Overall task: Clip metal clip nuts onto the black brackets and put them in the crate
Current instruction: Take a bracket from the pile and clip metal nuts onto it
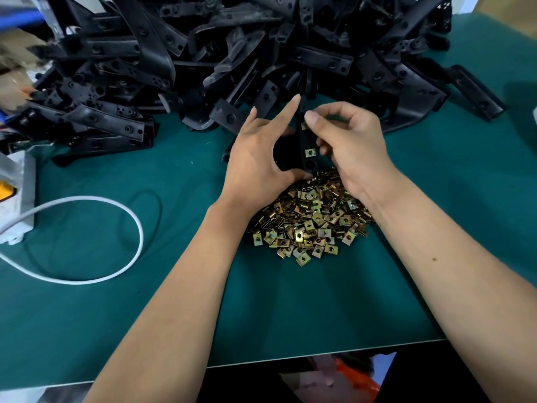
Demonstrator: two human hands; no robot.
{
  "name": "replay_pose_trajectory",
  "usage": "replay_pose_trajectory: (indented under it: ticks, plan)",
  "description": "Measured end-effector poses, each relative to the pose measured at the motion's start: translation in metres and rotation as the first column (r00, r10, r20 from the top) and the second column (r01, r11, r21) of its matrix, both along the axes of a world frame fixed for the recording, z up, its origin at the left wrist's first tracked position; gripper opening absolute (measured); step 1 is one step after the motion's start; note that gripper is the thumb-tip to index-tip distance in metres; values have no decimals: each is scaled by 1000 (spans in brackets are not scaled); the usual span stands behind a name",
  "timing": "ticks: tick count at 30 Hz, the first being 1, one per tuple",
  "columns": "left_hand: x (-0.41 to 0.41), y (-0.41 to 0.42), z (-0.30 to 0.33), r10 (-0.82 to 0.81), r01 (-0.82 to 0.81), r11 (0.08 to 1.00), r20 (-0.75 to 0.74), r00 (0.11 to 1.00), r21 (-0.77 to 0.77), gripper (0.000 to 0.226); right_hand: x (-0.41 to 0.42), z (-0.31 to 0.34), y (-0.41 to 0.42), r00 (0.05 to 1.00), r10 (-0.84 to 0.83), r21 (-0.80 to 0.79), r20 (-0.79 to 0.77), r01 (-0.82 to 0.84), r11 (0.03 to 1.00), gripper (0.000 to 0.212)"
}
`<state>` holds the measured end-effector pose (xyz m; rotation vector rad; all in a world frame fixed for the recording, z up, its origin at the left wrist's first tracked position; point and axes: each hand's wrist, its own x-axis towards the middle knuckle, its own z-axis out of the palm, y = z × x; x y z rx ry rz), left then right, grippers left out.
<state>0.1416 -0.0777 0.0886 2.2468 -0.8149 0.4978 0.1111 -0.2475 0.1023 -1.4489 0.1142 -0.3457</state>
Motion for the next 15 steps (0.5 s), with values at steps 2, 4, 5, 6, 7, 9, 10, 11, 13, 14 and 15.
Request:
replay_pose_trajectory:
  ticks: [2,4,5,6,7,9,10,11,13,14,15]
  plan:
    - [0,0,1,41,-41,999,7,999,-7,112,0,1,-2,1000,7,57,-26,-5,998,14]
    - [0,2,1,110,-110,994,5,994,-17,113,0,1,-4,999,-8,-53,-50,5,999,17]
    - [0,4,2,151,-151,988,4,989,-17,113,-1,1,-4,999,-8,-148,-54,0,989,17]
    - [0,6,2,187,-187,982,6,982,-14,113,-1,0,-2,998,-1,-241,-55,-12,970,16]
    - [0,7,3,212,-211,977,10,977,-8,113,-2,-1,-1,999,6,-328,-53,-23,945,14]
    - [0,7,3,238,-238,971,29,971,5,108,-4,-1,4,1000,2,-492,-21,-12,870,12]
    - [-1,6,3,249,-249,968,46,968,14,105,-5,0,6,1000,-4,-562,3,5,827,14]
    - [-1,5,2,261,-263,965,63,963,24,101,-6,0,9,1000,-9,-612,26,23,791,17]
    - [-2,3,2,280,-284,958,86,956,36,98,-7,0,12,999,-13,-651,51,43,758,23]
    - [-3,3,2,285,-290,956,98,953,38,97,-7,0,13,998,-25,-656,52,54,753,24]
    - [-4,1,3,289,-296,954,113,951,44,97,-7,-1,14,998,-48,-661,49,69,747,25]
